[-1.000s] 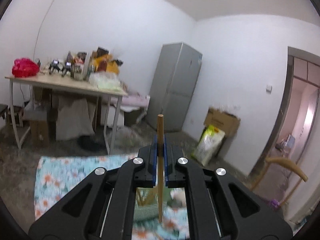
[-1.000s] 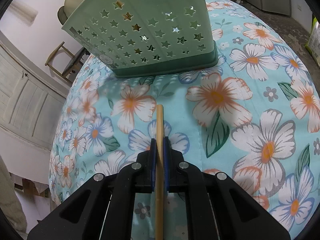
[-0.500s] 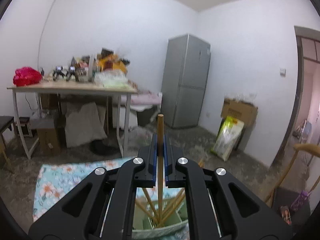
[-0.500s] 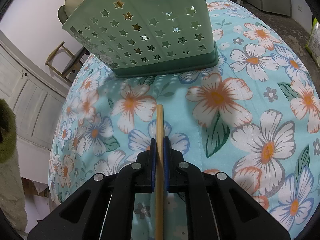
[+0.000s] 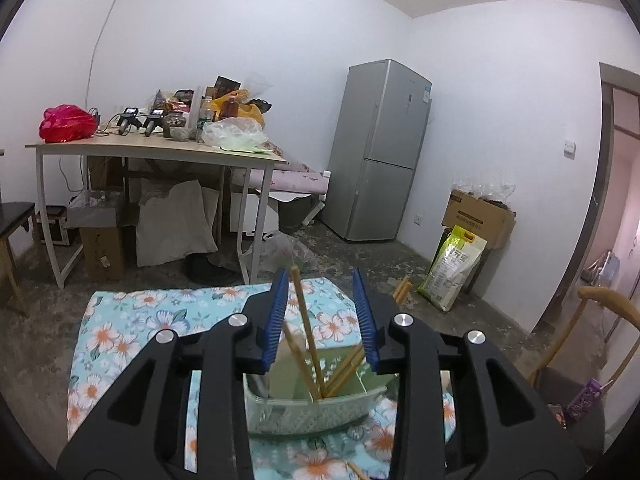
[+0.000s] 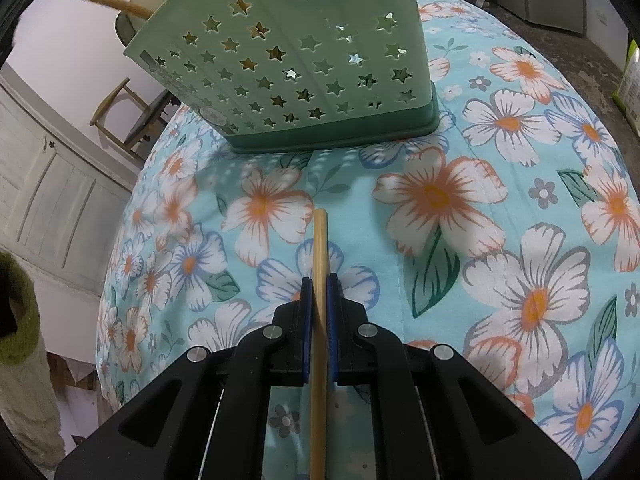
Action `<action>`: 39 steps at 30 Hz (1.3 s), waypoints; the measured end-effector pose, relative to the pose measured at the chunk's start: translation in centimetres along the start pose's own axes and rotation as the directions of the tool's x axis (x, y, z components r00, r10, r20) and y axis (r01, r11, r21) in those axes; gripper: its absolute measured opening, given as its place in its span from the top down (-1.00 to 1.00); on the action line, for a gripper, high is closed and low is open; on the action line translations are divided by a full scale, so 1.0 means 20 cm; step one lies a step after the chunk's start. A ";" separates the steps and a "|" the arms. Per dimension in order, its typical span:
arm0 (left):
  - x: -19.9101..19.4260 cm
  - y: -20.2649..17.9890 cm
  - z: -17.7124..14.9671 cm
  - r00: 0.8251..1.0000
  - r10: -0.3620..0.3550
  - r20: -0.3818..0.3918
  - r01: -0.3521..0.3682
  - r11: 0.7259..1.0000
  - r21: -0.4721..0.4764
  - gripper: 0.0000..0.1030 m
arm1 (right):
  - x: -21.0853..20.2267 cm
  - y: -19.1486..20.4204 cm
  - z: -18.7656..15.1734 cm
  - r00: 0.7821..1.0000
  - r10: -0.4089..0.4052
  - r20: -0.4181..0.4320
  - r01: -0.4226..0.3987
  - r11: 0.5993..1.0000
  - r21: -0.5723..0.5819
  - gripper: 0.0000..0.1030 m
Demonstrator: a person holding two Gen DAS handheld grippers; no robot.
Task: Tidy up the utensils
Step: 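Lower the chopstick into the green caddy and open the left tool, then carry the chopstick over the caddy with the right tool and open it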
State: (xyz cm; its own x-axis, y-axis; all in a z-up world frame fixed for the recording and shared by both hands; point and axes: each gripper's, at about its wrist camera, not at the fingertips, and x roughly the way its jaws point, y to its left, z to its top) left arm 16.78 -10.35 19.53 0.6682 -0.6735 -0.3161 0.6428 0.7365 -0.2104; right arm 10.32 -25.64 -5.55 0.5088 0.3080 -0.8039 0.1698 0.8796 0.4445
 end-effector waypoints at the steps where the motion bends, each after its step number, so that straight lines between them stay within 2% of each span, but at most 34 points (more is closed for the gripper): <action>1: -0.03 0.01 -0.02 1.000 0.001 -0.007 -0.001 1.000 -0.003 0.32 | 0.00 0.00 0.01 1.000 0.000 -0.005 0.000 1.000 -0.004 0.86; 9: -0.19 0.06 -0.27 0.993 0.013 -0.120 -0.016 0.999 -0.028 0.14 | 0.02 0.03 0.04 1.000 -0.018 -0.010 0.017 0.999 -0.036 0.85; 17: -0.24 0.12 -0.59 0.966 0.025 -0.256 -0.045 0.996 -0.075 0.06 | -0.02 0.07 0.08 0.999 -0.048 0.013 0.049 0.996 -0.078 0.86; 22: -0.28 0.14 -0.66 0.963 0.070 -0.262 -0.085 0.995 -0.047 -0.09 | -0.25 0.13 0.12 0.993 -0.023 0.114 0.036 0.993 -0.109 0.87; 26: -0.30 0.16 -0.65 0.964 0.098 -0.248 -0.112 0.993 -0.045 -0.18 | -0.48 0.17 0.17 0.976 0.001 0.220 0.030 0.990 -0.141 0.86; 29: -0.31 0.17 -0.63 0.965 0.104 -0.241 -0.121 0.991 -0.055 -0.31 | -0.68 0.23 0.21 0.944 0.021 0.328 0.035 0.986 -0.163 0.87; 31: -0.31 0.18 -0.63 0.967 0.110 -0.232 -0.127 0.990 -0.062 -0.47 | -0.80 0.26 0.25 0.919 0.034 0.393 0.039 0.984 -0.176 0.87; 36: -0.31 0.16 -0.61 0.970 0.123 -0.209 -0.137 0.989 -0.054 -0.65 | -1.04 0.34 0.38 0.836 0.092 0.541 0.039 0.973 -0.226 0.87; 39: -0.30 0.16 -0.60 0.969 0.143 -0.201 -0.156 0.986 -0.050 -0.70 | -1.15 0.39 0.47 0.765 0.152 0.626 0.015 0.967 -0.253 0.87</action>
State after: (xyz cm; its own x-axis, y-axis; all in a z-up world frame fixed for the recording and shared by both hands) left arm 10.30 -3.11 9.66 0.6646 -0.5344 -0.5222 0.5108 0.8350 -0.2044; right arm 7.91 -29.25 20.13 0.9432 0.1423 -0.3002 -0.0415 0.9470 0.3185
